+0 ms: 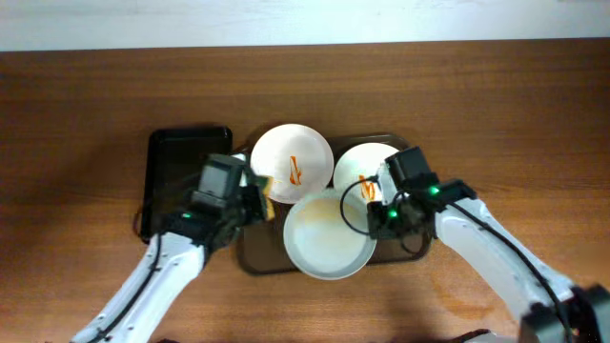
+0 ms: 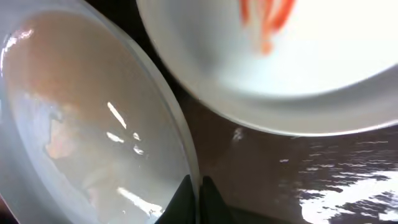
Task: Clean dirty plates on tray and stack at the side
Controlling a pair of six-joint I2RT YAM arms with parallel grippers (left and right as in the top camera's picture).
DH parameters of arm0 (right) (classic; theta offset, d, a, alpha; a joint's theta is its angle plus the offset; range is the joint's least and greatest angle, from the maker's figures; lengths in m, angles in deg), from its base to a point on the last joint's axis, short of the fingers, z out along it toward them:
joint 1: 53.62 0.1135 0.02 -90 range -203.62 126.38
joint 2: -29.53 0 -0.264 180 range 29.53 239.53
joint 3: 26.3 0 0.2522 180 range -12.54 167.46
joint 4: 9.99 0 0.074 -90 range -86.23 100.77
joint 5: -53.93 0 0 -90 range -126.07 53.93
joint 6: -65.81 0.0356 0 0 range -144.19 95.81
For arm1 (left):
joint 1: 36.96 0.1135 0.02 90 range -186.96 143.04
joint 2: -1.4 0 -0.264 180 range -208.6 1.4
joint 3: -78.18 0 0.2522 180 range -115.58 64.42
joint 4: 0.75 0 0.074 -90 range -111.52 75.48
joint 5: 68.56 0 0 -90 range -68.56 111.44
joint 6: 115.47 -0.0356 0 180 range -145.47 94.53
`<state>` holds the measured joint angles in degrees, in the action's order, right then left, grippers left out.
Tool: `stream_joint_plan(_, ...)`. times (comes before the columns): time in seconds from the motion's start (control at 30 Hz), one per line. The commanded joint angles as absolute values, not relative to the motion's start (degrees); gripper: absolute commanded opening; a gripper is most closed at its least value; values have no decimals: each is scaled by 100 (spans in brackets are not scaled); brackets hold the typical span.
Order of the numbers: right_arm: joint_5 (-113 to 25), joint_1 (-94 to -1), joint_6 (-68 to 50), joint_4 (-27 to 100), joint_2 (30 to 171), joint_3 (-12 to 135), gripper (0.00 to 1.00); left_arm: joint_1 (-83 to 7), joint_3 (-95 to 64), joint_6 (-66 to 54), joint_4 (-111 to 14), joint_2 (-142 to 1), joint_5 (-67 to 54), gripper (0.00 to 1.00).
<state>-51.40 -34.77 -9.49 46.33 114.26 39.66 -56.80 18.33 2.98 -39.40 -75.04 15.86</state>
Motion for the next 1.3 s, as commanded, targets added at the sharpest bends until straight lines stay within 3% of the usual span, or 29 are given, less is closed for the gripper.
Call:
stream_joint_plan(0.0,-4150,-3438,-1041,4666,10903,4272,4,-5094,1722,-458,-3949,-7390,1680,0)
stream_joint_plan(0.17,-2137,-3182,-1037,4649,10757,4430,4,-4596,1722,-587,-3949,-7390,1697,0)
stream_joint_plan(0.3,-321,-2135,-1037,4325,10768,4434,4,-4552,1722,-587,-3947,-7390,1678,0)
stream_joint_plan(0.5,1320,-1335,-609,4188,10765,4436,4,-4552,1722,-585,-3947,-7390,1678,0)
stream_joint_plan(0.9,1340,-1359,183,4321,10744,4576,4,-4552,1722,-585,-3925,-7390,1673,0)
stream_joint_plan(0.97,1041,-1685,924,4397,10722,4585,4,-4552,1722,-585,-3925,-7390,1673,0)
stream_joint_plan(1.07,-140,-2627,935,4360,10630,4716,4,-4552,1722,-585,-3925,-7390,1673,0)
stream_joint_plan(1.27,-2100,-5224,908,4406,10643,4968,4,-4552,1722,-585,-3927,-7390,1673,0)
